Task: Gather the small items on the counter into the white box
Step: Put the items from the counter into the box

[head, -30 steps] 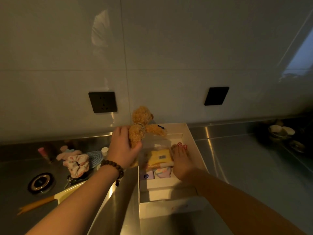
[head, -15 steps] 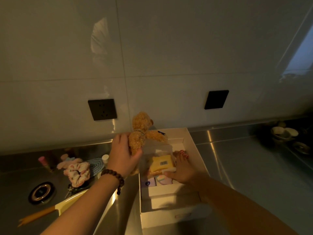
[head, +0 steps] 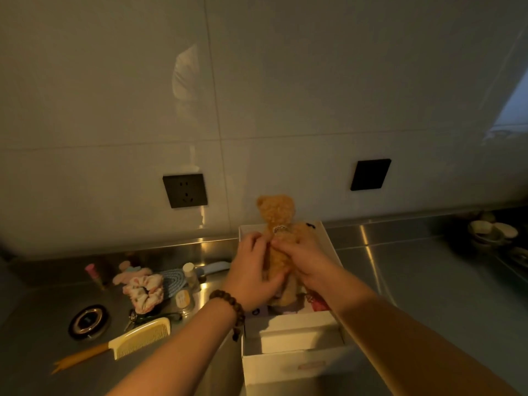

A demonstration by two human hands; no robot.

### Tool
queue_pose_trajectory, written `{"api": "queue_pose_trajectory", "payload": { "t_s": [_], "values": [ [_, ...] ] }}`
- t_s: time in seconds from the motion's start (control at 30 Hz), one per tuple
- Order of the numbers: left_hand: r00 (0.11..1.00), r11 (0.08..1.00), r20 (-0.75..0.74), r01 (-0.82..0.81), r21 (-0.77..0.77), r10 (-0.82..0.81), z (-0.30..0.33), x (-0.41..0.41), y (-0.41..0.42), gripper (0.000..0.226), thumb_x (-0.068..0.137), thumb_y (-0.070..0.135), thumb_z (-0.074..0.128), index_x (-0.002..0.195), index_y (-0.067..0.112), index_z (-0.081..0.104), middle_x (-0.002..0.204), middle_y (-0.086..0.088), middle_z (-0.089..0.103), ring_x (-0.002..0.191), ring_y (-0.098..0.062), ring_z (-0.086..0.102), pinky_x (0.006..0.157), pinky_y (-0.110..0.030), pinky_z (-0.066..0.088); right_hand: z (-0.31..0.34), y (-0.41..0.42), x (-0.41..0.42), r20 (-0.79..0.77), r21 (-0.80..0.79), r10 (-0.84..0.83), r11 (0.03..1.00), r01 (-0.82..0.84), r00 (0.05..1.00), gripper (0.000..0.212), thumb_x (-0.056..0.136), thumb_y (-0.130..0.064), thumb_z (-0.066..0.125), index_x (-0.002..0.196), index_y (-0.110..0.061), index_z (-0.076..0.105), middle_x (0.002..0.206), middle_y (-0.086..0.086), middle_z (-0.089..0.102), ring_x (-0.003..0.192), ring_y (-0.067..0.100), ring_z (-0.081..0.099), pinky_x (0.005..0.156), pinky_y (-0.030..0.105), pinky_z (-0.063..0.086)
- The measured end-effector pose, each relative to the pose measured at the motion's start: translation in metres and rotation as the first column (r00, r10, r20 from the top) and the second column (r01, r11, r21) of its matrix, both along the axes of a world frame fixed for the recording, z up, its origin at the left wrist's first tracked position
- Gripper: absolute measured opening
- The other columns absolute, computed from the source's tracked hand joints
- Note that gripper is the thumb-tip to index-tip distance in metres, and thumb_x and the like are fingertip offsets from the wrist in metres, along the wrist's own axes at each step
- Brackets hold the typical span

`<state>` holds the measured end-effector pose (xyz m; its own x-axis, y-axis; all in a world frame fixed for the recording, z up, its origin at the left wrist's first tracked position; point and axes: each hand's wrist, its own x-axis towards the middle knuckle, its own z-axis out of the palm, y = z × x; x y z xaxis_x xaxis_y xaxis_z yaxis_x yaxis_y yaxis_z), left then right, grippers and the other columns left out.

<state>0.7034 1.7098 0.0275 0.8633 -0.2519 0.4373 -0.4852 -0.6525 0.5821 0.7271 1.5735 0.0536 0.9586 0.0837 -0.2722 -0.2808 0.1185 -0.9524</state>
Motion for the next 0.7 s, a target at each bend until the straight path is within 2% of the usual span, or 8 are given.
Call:
{"api": "queue_pose_trajectory", "payload": {
  "t_s": [0.07, 0.13, 0.2, 0.27, 0.4, 0.5, 0.6, 0.7],
  "values": [
    [1.0, 0.998, 0.004, 0.021, 0.053, -0.021, -0.002, -0.003, 0.011, 0.063, 0.081, 0.051, 0.056, 0.135, 0.024, 0.039, 0.131, 0.008, 0.035, 0.113, 0.003, 0.032, 0.099, -0.014, 0.034, -0.004, -0.016, 0.01, -0.002, -0.102, 0.008, 0.995, -0.008, 1.0, 0.028, 0.084, -0.006, 0.065, 0.111, 0.0, 0.064, 0.108, 0.023, 0.068, 0.1, 0.035, 0.066, 0.093, 0.05, 0.053],
    [0.997, 0.995, -0.033, -0.063, 0.078, 0.066, -0.008, -0.003, 0.024, 0.066, 0.084, 0.05, 0.055, 0.14, 0.024, 0.033, 0.142, 0.006, 0.032, 0.126, -0.004, 0.03, 0.106, -0.026, 0.031, -0.005, -0.03, 0.021, 0.047, -0.343, 0.074, 0.938, -0.053, 0.996, 0.023, 0.079, -0.007, 0.064, 0.102, -0.003, 0.066, 0.096, 0.019, 0.069, 0.091, 0.033, 0.067, 0.085, 0.047, 0.056],
    [0.981, 0.983, -0.125, -0.13, 0.129, 0.147, -0.014, -0.002, 0.033, 0.079, 0.083, 0.051, 0.057, 0.147, 0.023, 0.019, 0.153, 0.004, 0.019, 0.139, -0.013, 0.019, 0.113, -0.031, 0.021, -0.008, -0.036, 0.031, 0.075, -0.574, 0.19, 0.811, -0.113, 0.979, 0.024, 0.077, -0.009, 0.065, 0.101, -0.012, 0.064, 0.084, 0.007, 0.064, 0.079, 0.023, 0.064, 0.068, 0.034, 0.055],
    [0.962, 0.967, -0.201, -0.14, 0.215, 0.184, -0.023, -0.002, 0.036, 0.094, 0.082, 0.056, 0.057, 0.15, 0.022, 0.002, 0.158, 0.002, 0.0, 0.144, -0.014, 0.0, 0.114, -0.031, 0.005, -0.013, -0.038, 0.04, 0.08, -0.731, 0.314, 0.664, -0.159, 0.946, 0.036, 0.077, -0.014, 0.067, 0.112, -0.018, 0.058, 0.089, -0.004, 0.058, 0.081, 0.015, 0.057, 0.06, 0.02, 0.045],
    [0.935, 0.939, -0.285, -0.111, 0.326, 0.21, -0.041, -0.001, 0.041, 0.111, 0.076, 0.065, 0.057, 0.148, 0.02, -0.013, 0.157, -0.001, -0.014, 0.141, -0.012, -0.011, 0.111, -0.029, -0.002, -0.021, -0.034, 0.06, 0.048, -0.898, 0.595, 0.377, -0.226, 0.802, 0.039, 0.084, -0.018, 0.06, 0.122, -0.015, 0.058, 0.101, 0.001, 0.06, 0.091, 0.02, 0.058, 0.068, 0.024, 0.046],
    [0.92, 0.922, -0.317, -0.105, 0.372, 0.233, -0.048, 0.003, 0.042, 0.116, 0.071, 0.07, 0.057, 0.148, 0.019, -0.013, 0.157, 0.001, -0.014, 0.141, -0.011, -0.011, 0.109, -0.027, -0.003, -0.038, -0.027, 0.069, -0.04, -0.961, 0.656, 0.181, -0.208, 0.753, 0.031, 0.089, -0.018, 0.053, 0.119, -0.012, 0.06, 0.111, 0.011, 0.064, 0.097, 0.026, 0.06, 0.082, 0.035, 0.05],
    [0.925, 0.924, -0.323, -0.066, 0.378, 0.199, -0.051, 0.007, 0.043, 0.117, 0.067, 0.076, 0.051, 0.148, 0.021, -0.013, 0.157, 0.003, -0.014, 0.14, -0.008, -0.012, 0.109, -0.026, -0.003, -0.061, -0.023, 0.071, -0.126, -0.954, 0.644, 0.129, -0.269, 0.754, 0.033, 0.092, -0.019, 0.05, 0.124, -0.012, 0.057, 0.118, 0.012, 0.062, 0.105, 0.028, 0.059, 0.087, 0.036, 0.047],
    [0.925, 0.925, -0.325, -0.065, 0.373, 0.196, -0.053, 0.008, 0.043, 0.116, 0.068, 0.076, 0.051, 0.148, 0.023, -0.014, 0.156, 0.004, -0.015, 0.14, -0.008, -0.011, 0.11, -0.027, -0.001, -0.072, -0.02, 0.071, -0.044, -0.95, 0.598, 0.222, -0.218, 0.8, 0.042, 0.091, -0.019, 0.051, 0.132, -0.014, 0.048, 0.124, 0.013, 0.059, 0.108, 0.029, 0.058, 0.09, 0.036, 0.047]
  ]
}}
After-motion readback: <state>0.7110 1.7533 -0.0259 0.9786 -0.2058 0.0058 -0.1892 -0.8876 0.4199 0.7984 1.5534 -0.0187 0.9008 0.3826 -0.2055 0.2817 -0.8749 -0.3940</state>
